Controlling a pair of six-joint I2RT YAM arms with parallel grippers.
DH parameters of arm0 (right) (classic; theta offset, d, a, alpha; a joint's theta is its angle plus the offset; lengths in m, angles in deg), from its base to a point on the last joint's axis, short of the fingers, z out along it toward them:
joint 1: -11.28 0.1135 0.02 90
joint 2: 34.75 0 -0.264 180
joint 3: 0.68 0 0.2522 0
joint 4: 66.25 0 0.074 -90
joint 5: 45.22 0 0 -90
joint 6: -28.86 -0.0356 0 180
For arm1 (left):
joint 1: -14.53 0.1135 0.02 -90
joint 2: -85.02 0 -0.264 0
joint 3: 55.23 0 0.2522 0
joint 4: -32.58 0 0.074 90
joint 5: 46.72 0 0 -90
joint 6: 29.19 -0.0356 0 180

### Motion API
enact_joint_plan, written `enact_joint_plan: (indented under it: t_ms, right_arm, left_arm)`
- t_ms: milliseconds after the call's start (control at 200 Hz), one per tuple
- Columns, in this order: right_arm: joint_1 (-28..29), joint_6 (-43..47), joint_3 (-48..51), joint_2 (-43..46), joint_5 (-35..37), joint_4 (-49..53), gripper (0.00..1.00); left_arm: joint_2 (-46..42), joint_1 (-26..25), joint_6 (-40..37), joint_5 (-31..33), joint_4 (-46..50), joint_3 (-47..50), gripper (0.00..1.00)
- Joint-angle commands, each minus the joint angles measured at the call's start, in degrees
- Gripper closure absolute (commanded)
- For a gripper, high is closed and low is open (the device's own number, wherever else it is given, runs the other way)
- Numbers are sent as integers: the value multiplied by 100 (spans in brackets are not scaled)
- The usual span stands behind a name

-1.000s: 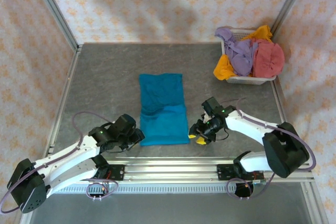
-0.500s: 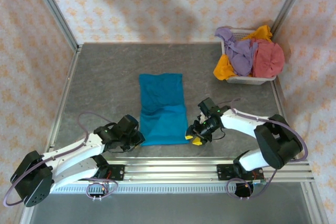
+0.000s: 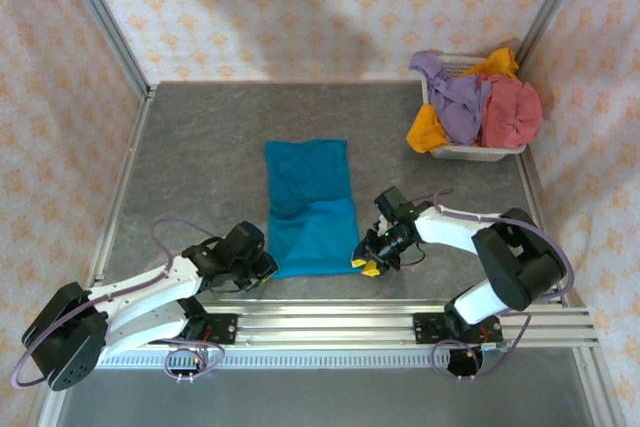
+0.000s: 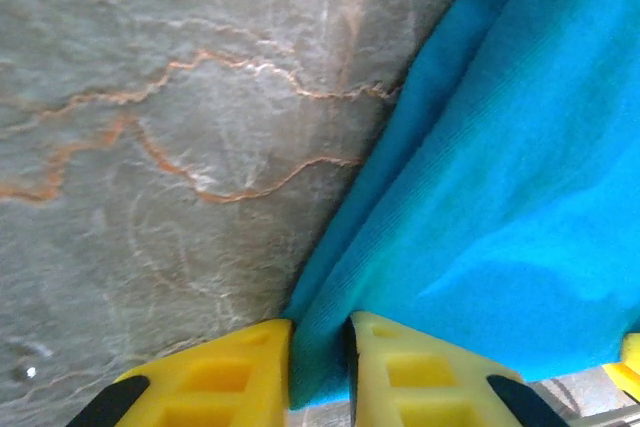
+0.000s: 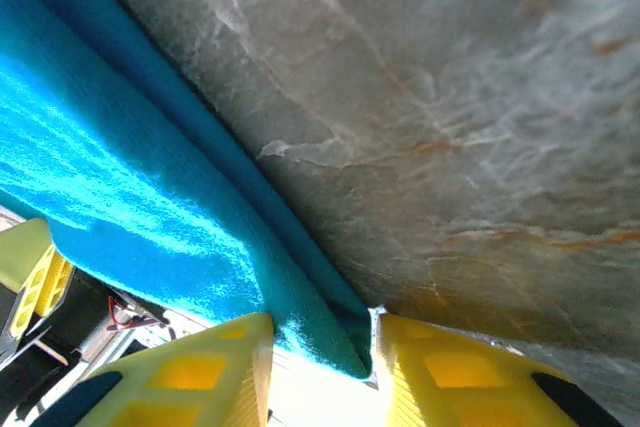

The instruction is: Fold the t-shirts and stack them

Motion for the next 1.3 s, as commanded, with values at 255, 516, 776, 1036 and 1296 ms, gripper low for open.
enact_joint_plan:
  t_ms: [255,516,776,1036,1296]
  right_arm:
    - [40,-5,-64,21,59,-92,92]
    - [38,521,-260,130,284,712,100]
    - [40,659,-191,441,217,1166,100]
    - [40,262,111,1641,244,1723,100]
    - [40,-200,-101,3032,312,2598,100]
  left_arm:
    - [88,-79,50,94,-93,-50,94]
    - [-70,-88,-28,154,243,-72,100]
    - [-72,-353,-171,229,863,-561,100]
    - [-352,-1001,236,608,1412,-982,100]
    - [-604,-1640,510,1107,2240,-1850,100]
